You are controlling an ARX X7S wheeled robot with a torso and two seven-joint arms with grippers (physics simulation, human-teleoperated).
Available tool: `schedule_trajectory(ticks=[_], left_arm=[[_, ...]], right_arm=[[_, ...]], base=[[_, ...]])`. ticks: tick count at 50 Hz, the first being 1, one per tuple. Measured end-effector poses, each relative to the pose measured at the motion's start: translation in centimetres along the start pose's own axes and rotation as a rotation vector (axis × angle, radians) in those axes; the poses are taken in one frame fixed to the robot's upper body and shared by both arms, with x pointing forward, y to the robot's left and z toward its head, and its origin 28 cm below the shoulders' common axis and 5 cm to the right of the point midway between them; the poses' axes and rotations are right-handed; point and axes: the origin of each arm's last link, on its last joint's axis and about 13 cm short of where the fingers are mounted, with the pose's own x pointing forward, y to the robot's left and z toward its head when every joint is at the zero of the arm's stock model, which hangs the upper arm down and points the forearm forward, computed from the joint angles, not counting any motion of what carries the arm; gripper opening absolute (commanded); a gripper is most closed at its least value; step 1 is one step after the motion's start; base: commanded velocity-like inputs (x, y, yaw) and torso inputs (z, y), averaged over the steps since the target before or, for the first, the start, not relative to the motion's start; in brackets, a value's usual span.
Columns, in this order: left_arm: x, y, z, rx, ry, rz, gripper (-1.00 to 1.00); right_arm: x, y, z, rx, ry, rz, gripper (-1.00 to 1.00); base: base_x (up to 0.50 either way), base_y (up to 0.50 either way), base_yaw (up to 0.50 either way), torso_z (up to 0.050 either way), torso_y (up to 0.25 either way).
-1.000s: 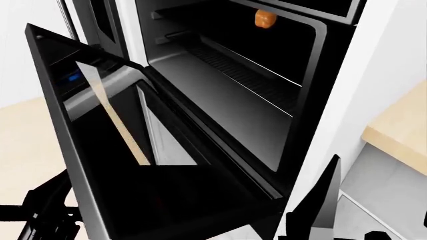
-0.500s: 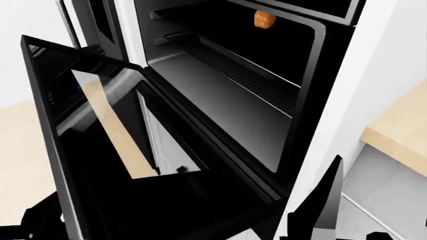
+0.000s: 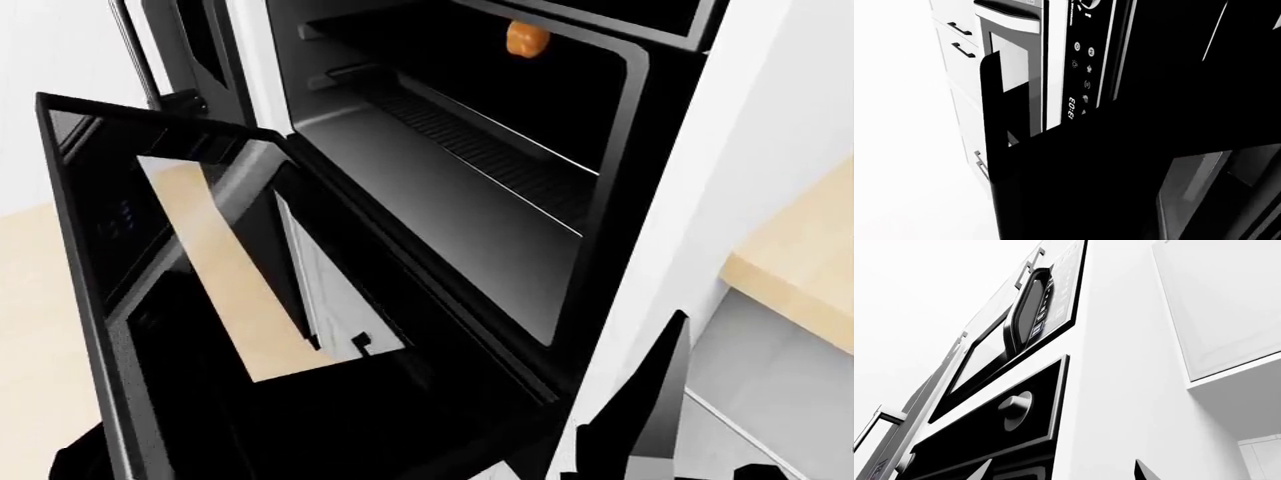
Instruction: Open the oven door
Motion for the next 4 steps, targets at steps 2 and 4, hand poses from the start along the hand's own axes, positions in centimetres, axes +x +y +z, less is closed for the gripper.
schedule_trajectory(ticks=[2,4], left_arm=[[-0.20,-0.11,-0.03,0.002,0.001,0.003,-1.00],[-0.39,-0.22,-0.07,0.004,0.001,0.006,-1.00]], right_arm=[[0.01,0.00,0.00,0.000,0.000,0.000,1.00],[0.02,0.01,0.00,0.000,0.000,-0.001,1.00]], base=[[0.00,0.00,0.00,0.000,0.006],[0.00,0.00,0.00,0.000,0.005]])
